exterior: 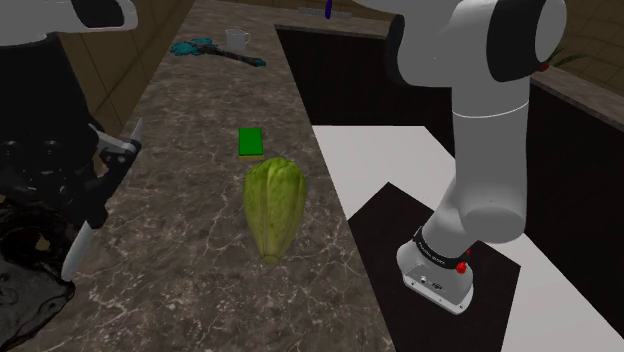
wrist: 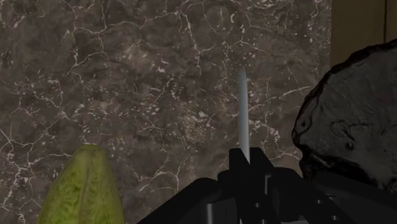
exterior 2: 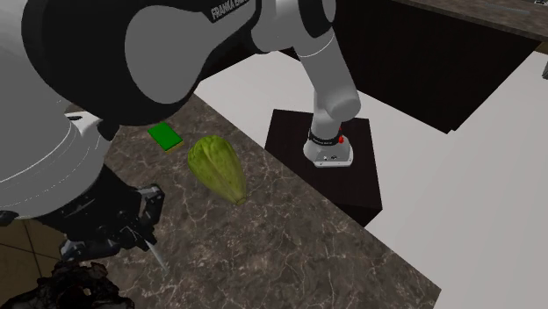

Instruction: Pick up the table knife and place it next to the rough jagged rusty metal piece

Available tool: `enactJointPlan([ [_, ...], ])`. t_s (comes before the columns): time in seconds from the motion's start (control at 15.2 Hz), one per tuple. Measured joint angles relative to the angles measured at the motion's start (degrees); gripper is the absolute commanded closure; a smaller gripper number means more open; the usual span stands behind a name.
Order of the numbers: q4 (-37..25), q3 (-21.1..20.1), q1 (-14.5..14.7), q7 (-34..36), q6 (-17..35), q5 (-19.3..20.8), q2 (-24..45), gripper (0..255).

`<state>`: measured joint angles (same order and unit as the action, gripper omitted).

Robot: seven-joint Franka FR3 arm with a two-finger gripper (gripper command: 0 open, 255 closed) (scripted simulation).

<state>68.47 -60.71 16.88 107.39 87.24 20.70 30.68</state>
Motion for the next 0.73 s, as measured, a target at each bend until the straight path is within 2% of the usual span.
enactJointPlan([
  [0.13,2.92,-0.4,-1.56,-0.09,2.06,-0.51,-0.68,255],
  [0.73,12.14,-1.02,-5.24,-0.01,9.65,-1.12,-1.65,255],
])
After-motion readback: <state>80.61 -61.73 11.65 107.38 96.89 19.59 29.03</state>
